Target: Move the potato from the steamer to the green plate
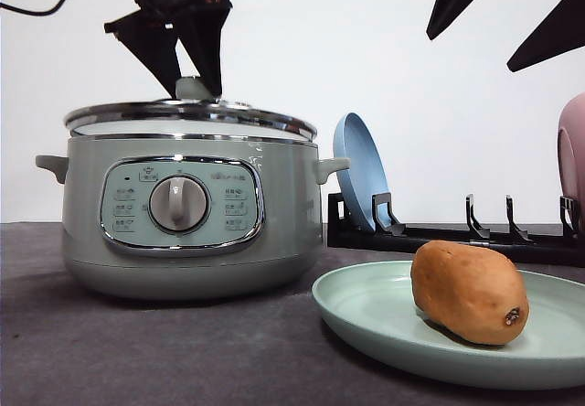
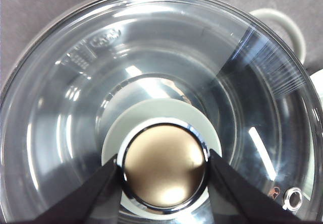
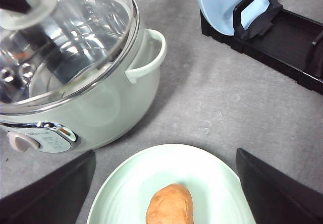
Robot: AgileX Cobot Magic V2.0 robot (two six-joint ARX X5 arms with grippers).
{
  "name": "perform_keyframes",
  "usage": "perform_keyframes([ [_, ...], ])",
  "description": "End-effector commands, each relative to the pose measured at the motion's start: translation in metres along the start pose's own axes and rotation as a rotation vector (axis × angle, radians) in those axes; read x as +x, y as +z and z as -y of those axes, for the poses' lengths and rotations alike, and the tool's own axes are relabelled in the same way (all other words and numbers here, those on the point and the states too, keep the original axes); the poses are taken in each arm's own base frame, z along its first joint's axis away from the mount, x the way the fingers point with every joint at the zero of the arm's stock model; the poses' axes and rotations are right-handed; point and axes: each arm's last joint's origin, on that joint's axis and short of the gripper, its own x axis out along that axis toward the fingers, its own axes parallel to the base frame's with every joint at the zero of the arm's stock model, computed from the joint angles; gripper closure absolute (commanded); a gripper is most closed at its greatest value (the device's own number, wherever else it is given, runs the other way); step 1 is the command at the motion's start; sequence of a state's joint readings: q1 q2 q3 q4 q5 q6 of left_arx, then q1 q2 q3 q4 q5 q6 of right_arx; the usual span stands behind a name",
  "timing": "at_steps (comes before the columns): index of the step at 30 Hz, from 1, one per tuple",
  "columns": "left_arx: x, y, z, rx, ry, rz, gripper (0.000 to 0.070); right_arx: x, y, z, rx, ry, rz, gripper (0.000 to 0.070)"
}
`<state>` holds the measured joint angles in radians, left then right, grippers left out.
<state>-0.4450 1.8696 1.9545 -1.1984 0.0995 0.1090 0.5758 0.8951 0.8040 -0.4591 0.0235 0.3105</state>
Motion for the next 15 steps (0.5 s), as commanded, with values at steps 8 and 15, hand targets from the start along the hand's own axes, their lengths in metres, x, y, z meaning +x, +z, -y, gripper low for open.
perform_keyframes([
  [8,-0.002,0.0082,0.0015,0.026,0.019,0.054,0.0698,-0.0021,0.005,-0.0026,-0.018,0.008,0.02,0.0139],
  [15,0.0011,0.009,0.0009,0.029,0.028,0.05,0.0698,-0.0021,0.005,-0.0027,-0.018,0.008,0.021,0.0139],
])
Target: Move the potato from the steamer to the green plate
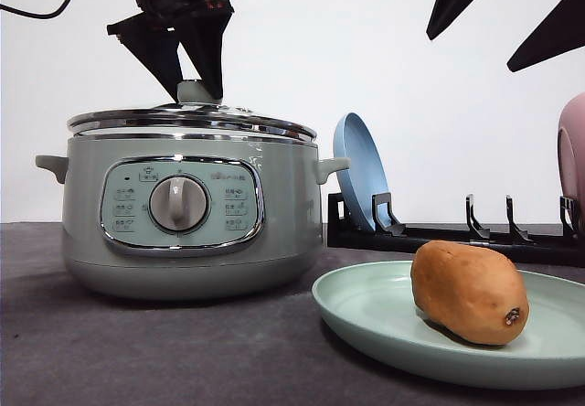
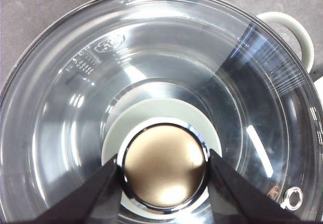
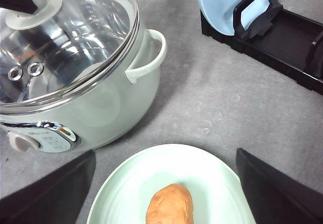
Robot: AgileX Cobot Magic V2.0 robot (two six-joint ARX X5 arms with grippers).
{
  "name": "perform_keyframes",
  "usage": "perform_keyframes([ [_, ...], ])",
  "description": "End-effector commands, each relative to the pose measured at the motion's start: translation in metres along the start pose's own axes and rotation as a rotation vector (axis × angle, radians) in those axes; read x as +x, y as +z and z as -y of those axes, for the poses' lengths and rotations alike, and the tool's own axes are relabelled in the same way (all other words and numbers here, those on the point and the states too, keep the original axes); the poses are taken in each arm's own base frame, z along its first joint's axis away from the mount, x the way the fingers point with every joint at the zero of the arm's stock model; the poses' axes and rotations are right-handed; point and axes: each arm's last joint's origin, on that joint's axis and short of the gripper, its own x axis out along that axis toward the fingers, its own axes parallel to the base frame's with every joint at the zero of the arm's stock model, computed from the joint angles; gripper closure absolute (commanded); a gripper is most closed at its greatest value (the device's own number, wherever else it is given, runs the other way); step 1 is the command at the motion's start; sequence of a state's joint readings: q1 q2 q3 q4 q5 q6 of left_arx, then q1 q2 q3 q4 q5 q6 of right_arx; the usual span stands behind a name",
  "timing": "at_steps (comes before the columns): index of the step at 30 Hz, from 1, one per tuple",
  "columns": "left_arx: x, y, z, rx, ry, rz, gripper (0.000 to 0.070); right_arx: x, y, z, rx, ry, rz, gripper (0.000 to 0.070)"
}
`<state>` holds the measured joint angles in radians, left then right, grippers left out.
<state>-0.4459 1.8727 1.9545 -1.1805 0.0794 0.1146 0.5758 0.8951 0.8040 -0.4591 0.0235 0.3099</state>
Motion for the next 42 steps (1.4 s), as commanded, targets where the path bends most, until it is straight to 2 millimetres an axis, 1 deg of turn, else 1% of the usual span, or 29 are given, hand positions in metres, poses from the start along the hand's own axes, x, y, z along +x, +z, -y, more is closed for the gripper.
perform_keyframes([
  [1,0.001,0.007,0.001,0.021,0.006,0.035,0.0699,-0.002,0.005,-0.003,-0.017,0.008,0.021,0.0139],
  [8,0.01,0.008,0.002,0.023,0.001,0.012,0.0698,-0.002,0.005,-0.003,-0.017,0.008,0.02,0.0139],
  [17,0.011,0.004,0.004,0.013,-0.005,-0.034,0.0693,-0.002,0.005,-0.003,-0.017,0.008,0.02,0.0139],
  [18,0.011,0.004,0.004,0.012,-0.005,-0.038,0.0673,-0.002,0.005,-0.003,-0.017,0.008,0.021,0.0139],
  [19,0.011,0.003,0.004,0.01,-0.005,-0.04,0.0627,-0.002,0.005,-0.003,-0.017,0.008,0.02,0.0139],
  [20,0.011,0.003,0.004,0.007,-0.005,-0.041,0.0563,-0.002,0.005,-0.003,-0.017,0.008,0.02,0.0139],
  [23,0.01,0.003,0.004,0.005,-0.005,-0.04,0.0321,-0.002,0.005,-0.003,-0.017,0.009,0.02,0.0139],
  [24,0.01,0.003,0.004,0.005,-0.005,-0.038,0.0262,-0.002,0.005,-0.003,-0.017,0.009,0.02,0.0139],
  [25,0.009,0.003,0.004,0.006,-0.005,-0.035,0.023,-0.002,0.005,-0.003,-0.017,0.009,0.02,0.0139],
  [26,0.007,0.003,0.004,0.006,-0.005,-0.031,0.0211,-0.002,0.005,-0.003,-0.017,0.01,0.019,0.0139],
  [27,0.006,0.004,0.004,0.006,-0.004,-0.026,0.0211,-0.002,0.005,-0.003,-0.018,0.011,0.019,0.0139],
  [30,-0.004,0.004,0.004,0.008,-0.001,0.0,0.0211,-0.002,0.005,-0.003,-0.018,0.011,0.017,0.0139],
  [33,-0.021,0.005,0.006,0.01,0.004,0.046,0.0211,-0.002,0.004,-0.002,-0.018,0.009,0.01,0.0139],
  [38,-0.06,0.002,0.009,0.01,0.011,0.138,0.0216,-0.002,0.003,-0.003,-0.025,0.03,-0.004,0.0139],
  [42,-0.089,-0.008,0.013,0.015,-0.003,0.175,0.0232,-0.002,0.002,-0.003,-0.026,0.055,-0.025,0.0139],
])
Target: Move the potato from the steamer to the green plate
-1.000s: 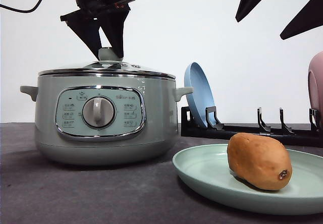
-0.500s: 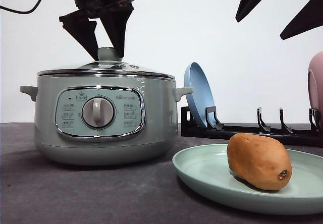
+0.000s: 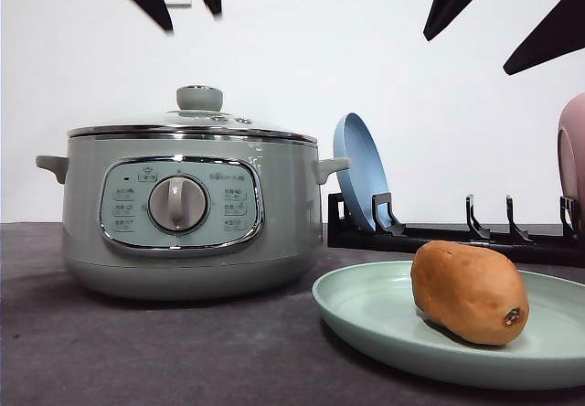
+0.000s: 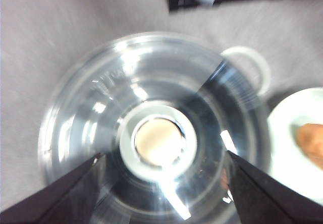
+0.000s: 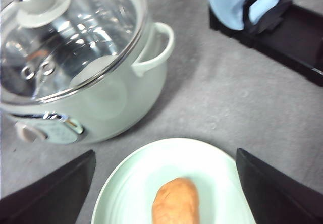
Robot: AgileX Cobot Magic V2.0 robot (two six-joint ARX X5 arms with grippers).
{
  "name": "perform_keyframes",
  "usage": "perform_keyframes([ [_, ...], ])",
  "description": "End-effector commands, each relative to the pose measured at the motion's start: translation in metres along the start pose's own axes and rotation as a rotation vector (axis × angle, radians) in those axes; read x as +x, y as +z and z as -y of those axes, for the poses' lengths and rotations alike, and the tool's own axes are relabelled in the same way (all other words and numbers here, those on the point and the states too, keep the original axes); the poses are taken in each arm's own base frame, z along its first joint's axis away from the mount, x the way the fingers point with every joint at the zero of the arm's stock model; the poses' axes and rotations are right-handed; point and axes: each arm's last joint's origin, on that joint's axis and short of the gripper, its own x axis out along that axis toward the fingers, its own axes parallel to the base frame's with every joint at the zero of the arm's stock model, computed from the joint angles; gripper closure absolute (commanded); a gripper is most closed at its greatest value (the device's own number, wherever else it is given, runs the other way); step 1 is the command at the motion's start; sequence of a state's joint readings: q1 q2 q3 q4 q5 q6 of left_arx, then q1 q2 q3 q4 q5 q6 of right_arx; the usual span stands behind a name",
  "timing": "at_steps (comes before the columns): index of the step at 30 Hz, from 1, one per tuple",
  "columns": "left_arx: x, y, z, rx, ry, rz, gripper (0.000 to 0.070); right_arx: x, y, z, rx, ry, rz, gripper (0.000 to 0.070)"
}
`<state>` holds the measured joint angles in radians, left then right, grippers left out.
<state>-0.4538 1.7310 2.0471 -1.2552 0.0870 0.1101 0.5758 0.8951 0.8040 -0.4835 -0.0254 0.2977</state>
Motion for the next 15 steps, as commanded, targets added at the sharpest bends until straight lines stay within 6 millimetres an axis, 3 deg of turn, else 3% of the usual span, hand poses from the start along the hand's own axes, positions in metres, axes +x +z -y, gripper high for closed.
perform_keyframes([
  [1,-0.011,0.001,0.003,-0.001,-0.023,0.02,0.0232,-0.002,0.004,-0.003,-0.015,0.021,0.004,0.0139],
  [8,-0.048,-0.018,0.012,-0.003,-0.155,0.008,0.0232,-0.002,-0.001,-0.004,-0.012,0.103,-0.062,0.0139],
  [15,-0.068,-0.029,0.018,-0.005,-0.258,0.008,0.0232,-0.003,-0.007,-0.006,-0.002,0.213,-0.152,0.014],
])
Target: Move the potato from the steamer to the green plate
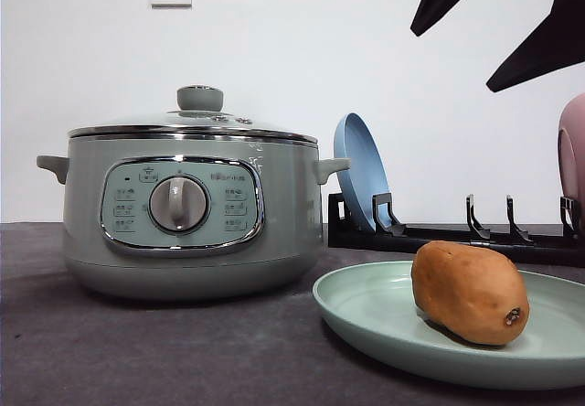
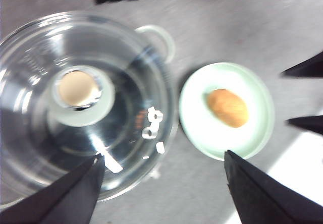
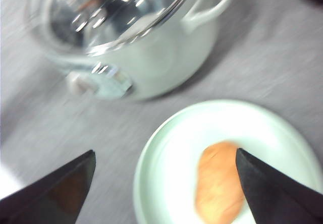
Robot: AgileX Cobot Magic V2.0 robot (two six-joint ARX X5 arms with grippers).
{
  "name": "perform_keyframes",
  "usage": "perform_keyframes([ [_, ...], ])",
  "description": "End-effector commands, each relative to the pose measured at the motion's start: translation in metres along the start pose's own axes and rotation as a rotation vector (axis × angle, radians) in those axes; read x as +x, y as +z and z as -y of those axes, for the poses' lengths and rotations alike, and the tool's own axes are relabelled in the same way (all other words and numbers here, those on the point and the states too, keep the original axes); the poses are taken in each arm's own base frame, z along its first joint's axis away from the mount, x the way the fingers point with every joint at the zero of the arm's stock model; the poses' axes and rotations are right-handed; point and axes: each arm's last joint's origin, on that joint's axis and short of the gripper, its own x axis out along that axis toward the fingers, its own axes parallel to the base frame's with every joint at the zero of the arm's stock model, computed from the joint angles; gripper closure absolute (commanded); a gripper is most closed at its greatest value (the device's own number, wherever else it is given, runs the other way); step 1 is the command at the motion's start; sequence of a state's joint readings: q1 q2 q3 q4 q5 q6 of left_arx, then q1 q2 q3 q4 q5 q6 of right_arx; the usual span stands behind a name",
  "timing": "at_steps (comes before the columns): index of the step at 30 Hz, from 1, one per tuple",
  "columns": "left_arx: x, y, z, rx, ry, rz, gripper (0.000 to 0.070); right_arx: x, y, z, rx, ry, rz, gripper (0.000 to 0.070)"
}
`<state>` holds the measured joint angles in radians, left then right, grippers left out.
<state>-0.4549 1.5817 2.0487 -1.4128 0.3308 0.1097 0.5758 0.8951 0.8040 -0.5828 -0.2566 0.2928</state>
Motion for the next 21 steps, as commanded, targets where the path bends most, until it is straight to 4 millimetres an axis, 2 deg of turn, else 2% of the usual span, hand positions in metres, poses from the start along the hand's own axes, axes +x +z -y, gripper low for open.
perform_keyframes([
  [1,-0.0048,-0.0004,0.0038,-0.004,-0.019,-0.007,0.0232,-0.0021,0.0029,-0.0035,-0.011,0.032,-0.004,0.014],
  [7,-0.0073,-0.0013,0.0048,-0.003,-0.022,0.0,0.0238,-0.0022,0.0004,-0.0035,-0.004,0.048,-0.034,0.0141],
  [8,-0.0073,-0.0013,0.0048,-0.002,-0.022,0.0,0.0251,-0.0022,0.0004,-0.0035,-0.004,0.048,-0.034,0.0141],
  [9,-0.0073,-0.0013,0.0048,-0.002,-0.022,0.0,0.03,-0.0022,0.0004,-0.0034,-0.004,0.048,-0.034,0.0144],
  [10,-0.0073,-0.0013,0.0048,-0.002,-0.021,0.0,0.0362,-0.0022,0.0004,-0.0034,-0.004,0.047,-0.034,0.0179],
  [11,-0.0073,-0.0013,0.0048,-0.002,-0.021,0.0,0.0437,-0.0022,0.0004,-0.0034,-0.004,0.047,-0.034,0.0244],
  [14,-0.0073,-0.0012,0.0048,-0.002,-0.021,0.0,0.07,-0.0022,0.0004,-0.0034,-0.01,0.048,-0.034,0.0561],
  [15,-0.0073,-0.0013,0.0048,-0.002,-0.021,0.0,0.0698,-0.0022,0.0004,-0.0035,-0.016,0.048,-0.034,0.0656],
  [16,-0.0073,-0.0013,0.0048,-0.002,-0.021,0.0,0.0697,-0.0022,0.0004,-0.0035,-0.02,0.048,-0.034,0.07],
  [21,-0.0073,-0.0012,0.0048,-0.002,-0.021,0.0,0.0697,-0.0022,0.0006,-0.0035,-0.022,0.048,-0.032,0.07],
])
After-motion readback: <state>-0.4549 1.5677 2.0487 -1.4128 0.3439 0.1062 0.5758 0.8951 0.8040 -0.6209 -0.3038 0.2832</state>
